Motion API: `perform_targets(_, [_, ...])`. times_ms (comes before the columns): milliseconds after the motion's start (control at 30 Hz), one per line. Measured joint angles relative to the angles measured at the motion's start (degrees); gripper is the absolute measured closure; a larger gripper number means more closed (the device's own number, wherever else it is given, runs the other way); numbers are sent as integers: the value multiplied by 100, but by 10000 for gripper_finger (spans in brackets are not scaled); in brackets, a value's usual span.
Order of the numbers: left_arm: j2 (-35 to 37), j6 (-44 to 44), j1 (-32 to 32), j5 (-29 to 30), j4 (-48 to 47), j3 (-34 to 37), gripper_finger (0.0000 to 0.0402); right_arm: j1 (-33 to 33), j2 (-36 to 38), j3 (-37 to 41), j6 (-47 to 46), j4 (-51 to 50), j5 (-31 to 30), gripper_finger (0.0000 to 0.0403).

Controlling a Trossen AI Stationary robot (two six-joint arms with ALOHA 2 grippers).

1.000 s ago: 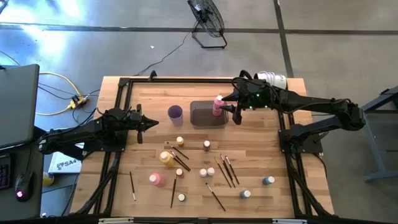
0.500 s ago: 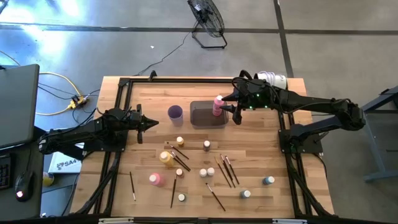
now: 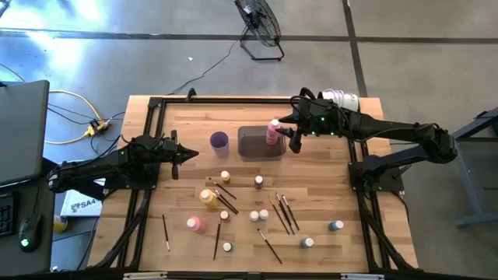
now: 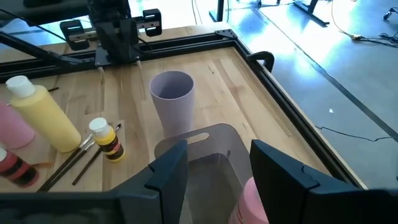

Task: Pick & Place Paint Supplies
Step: Put the big yellow paint bottle into the gray bin

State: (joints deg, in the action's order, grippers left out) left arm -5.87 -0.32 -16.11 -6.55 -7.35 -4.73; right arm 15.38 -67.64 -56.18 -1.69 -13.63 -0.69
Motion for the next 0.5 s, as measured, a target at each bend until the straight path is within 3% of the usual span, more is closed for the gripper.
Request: perform_targets(500, [-1, 0, 0, 0, 0, 1, 402, 0, 0, 0, 0, 0, 85, 238])
